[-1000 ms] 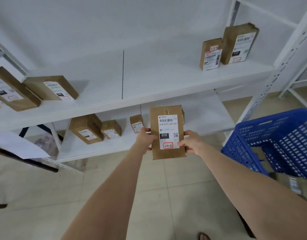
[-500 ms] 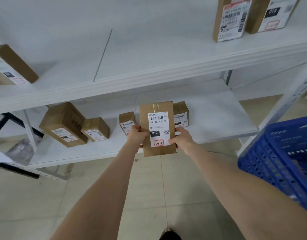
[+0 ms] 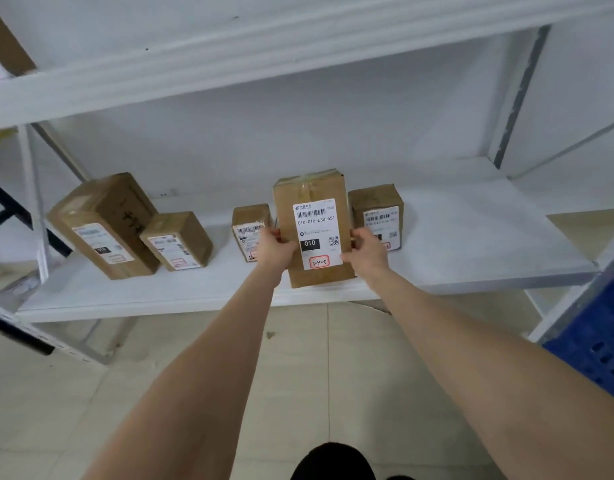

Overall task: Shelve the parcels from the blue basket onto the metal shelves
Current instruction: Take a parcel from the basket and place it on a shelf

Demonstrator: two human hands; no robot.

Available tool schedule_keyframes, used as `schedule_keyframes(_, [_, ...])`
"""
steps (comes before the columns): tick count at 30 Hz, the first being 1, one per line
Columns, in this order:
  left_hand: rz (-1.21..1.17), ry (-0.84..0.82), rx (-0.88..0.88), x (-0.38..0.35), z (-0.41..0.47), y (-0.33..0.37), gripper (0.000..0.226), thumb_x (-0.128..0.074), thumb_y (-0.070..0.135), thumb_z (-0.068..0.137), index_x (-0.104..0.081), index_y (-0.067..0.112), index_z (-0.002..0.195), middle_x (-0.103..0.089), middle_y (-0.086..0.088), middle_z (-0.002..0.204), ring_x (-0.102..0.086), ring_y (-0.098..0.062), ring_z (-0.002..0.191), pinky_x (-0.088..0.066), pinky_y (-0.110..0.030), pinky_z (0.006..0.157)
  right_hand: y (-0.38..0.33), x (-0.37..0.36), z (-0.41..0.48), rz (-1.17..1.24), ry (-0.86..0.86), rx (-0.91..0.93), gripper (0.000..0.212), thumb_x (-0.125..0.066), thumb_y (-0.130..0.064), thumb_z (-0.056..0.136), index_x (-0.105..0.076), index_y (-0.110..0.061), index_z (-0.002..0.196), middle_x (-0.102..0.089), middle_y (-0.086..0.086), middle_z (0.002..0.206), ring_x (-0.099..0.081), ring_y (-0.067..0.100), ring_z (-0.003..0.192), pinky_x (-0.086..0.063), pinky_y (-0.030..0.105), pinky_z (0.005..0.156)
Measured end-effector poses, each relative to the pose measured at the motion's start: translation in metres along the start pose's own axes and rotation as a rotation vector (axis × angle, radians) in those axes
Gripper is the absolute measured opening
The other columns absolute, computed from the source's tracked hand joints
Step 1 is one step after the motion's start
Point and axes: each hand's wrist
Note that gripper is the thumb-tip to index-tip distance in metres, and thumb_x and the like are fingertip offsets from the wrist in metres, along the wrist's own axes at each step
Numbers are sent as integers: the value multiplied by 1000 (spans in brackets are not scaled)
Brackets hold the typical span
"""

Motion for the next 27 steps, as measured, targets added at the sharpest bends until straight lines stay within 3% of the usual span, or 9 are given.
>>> schedule_keyframes(7, [22, 47, -65, -17, 17, -33, 44, -61, -2, 83, -45, 5, 123, -57, -8, 115, -57, -25, 102, -51, -47, 92, 34, -18, 12, -63, 75, 97, 35, -71, -5, 82, -57, -10, 114, -67, 6, 118, -62, 23, 109, -51, 33, 90])
schedule_keyframes(14, [42, 63, -94, -16, 30, -50, 44, -56, -6, 84, -44, 5, 125, -57, -9, 121, -57, -28, 108, -51, -46, 93, 42, -34, 17, -65, 85, 120, 30, -71, -7, 83, -56, -7, 109, -68, 9, 112, -63, 26, 105, -52, 39, 90])
schedule_keyframes(19, [68, 80, -90, -7, 30, -58, 43, -55, -5, 84, -44, 5, 125, -57, -7, 119, -54, -23, 103, -49, -33, 86, 44, -49, 18, -100, 78, 69, 28, -64, -3, 87, -55, -8, 113, -67, 11, 114, -63, 28, 107, -52, 40, 91])
schedule_keyframes(21, [79, 56, -71, -3, 28, -55, 45, -58, -2, 85, -44, 5, 127, -57, -5, 118, -54, -21, 105, -46, -29, 84, 39, -50, 15, -125, 67, 50, 36, -67, -9, 87, -52, -8, 120, -64, 11, 119, -61, 29, 111, -51, 40, 92])
schedule_keyframes(23, [113, 30, -54, 2, 25, -49, 53, -62, 3, 83, -41, 6, 133, -56, -7, 126, -54, -25, 114, -45, -30, 86, 30, -46, 9, -214, 93, 56, 59, -76, -22, 82, -44, -11, 131, -53, 11, 130, -55, 28, 117, -49, 39, 93])
schedule_keyframes(25, [150, 43, -54, 8, 22, -39, 70, -66, 13, 82, -31, 8, 143, -45, -8, 139, -47, -28, 124, -44, -36, 97, 17, -37, 3, -337, 200, 132, 80, -81, -35, 75, -36, -13, 138, -40, 10, 136, -47, 27, 123, -47, 39, 93])
schedule_keyframes(27, [259, 122, -164, 17, 20, -25, 82, -68, 21, 81, -23, 11, 148, -31, -10, 148, -40, -29, 131, -39, -42, 106, -1, -27, 0, -452, 303, 286, 89, -81, -43, 71, -33, -16, 141, -34, 9, 141, -39, 27, 128, -44, 38, 97])
Point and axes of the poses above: each hand's wrist, its own z-axis towards the middle knuckle, its own x-axis out of the back of the hand, y = z × x
